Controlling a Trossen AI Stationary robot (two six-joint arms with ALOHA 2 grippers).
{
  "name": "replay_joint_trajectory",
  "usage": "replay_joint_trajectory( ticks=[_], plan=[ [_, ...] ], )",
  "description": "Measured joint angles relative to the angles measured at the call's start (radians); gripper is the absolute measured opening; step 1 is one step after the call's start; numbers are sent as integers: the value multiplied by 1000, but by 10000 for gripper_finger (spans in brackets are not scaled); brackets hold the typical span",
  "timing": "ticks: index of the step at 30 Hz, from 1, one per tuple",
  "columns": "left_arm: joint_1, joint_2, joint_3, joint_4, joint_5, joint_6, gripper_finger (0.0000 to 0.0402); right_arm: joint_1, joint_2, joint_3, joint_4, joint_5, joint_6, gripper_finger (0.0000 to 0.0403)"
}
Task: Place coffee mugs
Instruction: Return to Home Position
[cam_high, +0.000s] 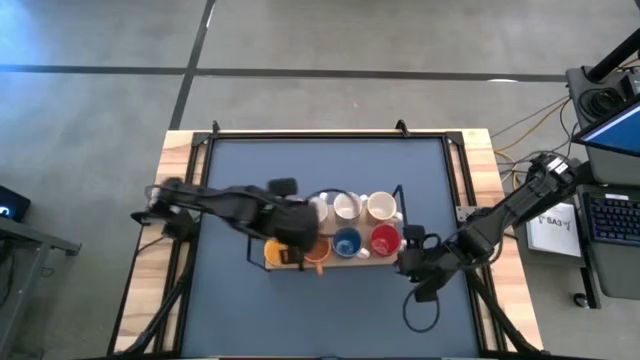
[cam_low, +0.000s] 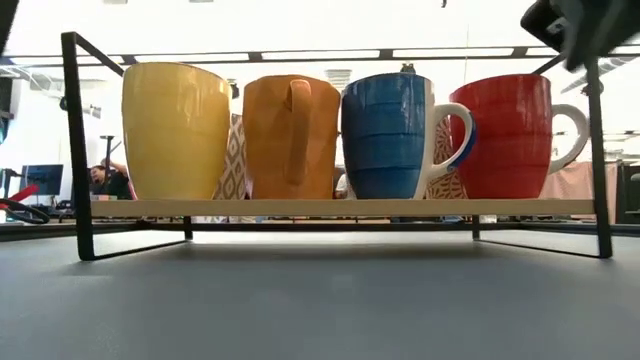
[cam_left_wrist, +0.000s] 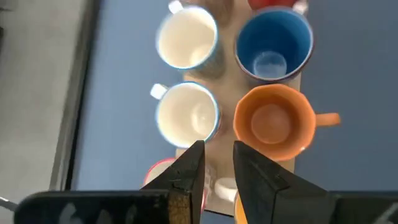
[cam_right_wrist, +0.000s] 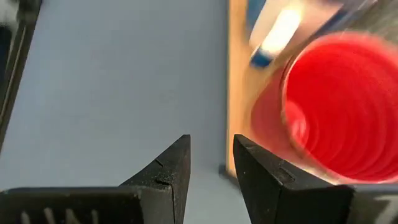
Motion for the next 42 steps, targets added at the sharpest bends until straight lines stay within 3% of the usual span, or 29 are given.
replay_joint_trajectory(
  ticks=[8, 14, 18, 30, 36, 42],
  plan=[
    [-152, -312, -298, 118, -160, -182, 66, -23, -139, -139, 313, 17, -91, 112],
    [-255, -588, -645, 285, -280, -273, 66, -40, -241, -237, 514, 28, -193, 112],
    [-286, -779, -898, 474, -296, -303, 66, -46, -298, -292, 638, 26, -251, 112],
    [-288, -1271, -1601, 1259, -281, 29, 43, -45, -383, -437, 843, 18, -319, 112],
    [-288, -1458, -1862, 1627, -279, 231, 43, -45, -385, -496, 921, 18, -336, 112],
    [-288, -1611, -2049, 1813, -279, 302, 42, -45, -385, -575, 1050, 23, -340, 112]
  ],
)
